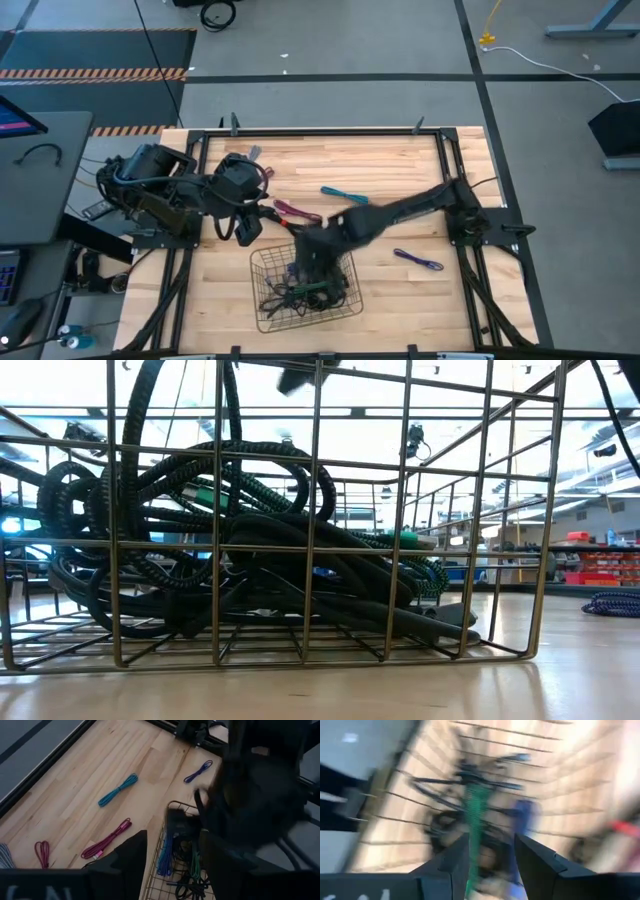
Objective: Pick and place USB-C Cables
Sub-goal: Put the light blue charger cable into the wire basket
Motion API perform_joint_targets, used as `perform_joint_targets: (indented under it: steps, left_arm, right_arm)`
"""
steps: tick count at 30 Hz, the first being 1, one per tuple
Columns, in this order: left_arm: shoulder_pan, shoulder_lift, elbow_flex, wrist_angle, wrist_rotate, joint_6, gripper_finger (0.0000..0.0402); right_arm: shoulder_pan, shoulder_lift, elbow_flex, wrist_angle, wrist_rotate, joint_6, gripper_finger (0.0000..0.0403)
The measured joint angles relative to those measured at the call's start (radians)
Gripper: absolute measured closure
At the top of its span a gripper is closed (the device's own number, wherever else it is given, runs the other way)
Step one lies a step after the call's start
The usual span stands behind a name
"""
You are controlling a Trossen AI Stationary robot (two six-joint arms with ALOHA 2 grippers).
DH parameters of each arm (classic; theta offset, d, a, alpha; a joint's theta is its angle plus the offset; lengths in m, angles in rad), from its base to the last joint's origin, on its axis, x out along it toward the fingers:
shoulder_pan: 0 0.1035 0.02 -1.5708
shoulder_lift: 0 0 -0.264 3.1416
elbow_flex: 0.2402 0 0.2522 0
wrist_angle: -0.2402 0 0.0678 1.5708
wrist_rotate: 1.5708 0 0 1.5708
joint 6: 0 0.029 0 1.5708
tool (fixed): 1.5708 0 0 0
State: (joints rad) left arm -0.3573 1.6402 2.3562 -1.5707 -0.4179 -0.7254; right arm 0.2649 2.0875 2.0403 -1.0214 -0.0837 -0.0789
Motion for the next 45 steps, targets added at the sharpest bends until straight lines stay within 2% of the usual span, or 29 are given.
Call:
perform_joint_targets:
  steps: [2, 7, 12, 17, 26, 32, 45]
  left_arm:
    - [0.0, 0.0, 0.0, 0.0, 0.0, 0.0, 0.0214]
    - [0.0, 0.0, 0.0, 0.0, 0.0, 0.0, 0.0214]
    - [0.0, 0.0, 0.0, 0.0, 0.0, -0.002, 0.0214]
    - [0.0, 0.0, 0.0, 0.0, 0.0, -0.003, 0.0214]
    - [0.0, 0.0, 0.0, 0.0, 0.0, -0.002, 0.0214]
    - [0.0, 0.0, 0.0, 0.0, 0.0, -0.001, 0.0214]
    - [0.0, 0.0, 0.0, 0.0, 0.0, -0.002, 0.0214]
  right_arm:
    - [-0.043, -0.03, 0.002, -0.061, 0.054, -0.009, 0.0244]
    - [-0.184, -0.08, 0.002, -0.176, 0.096, -0.005, 0.0244]
    - [-0.314, -0.087, 0.001, -0.227, 0.096, -0.02, 0.0243]
    - [-0.4, -0.088, -0.07, -0.209, 0.089, -0.027, 0.0243]
    - [-0.492, -0.087, -0.372, -0.195, 0.048, -0.025, 0.0243]
    - [-0.542, -0.086, -0.537, -0.088, 0.033, -0.031, 0.0243]
    - [-0.593, -0.087, -0.683, 0.127, 0.004, -0.047, 0.0243]
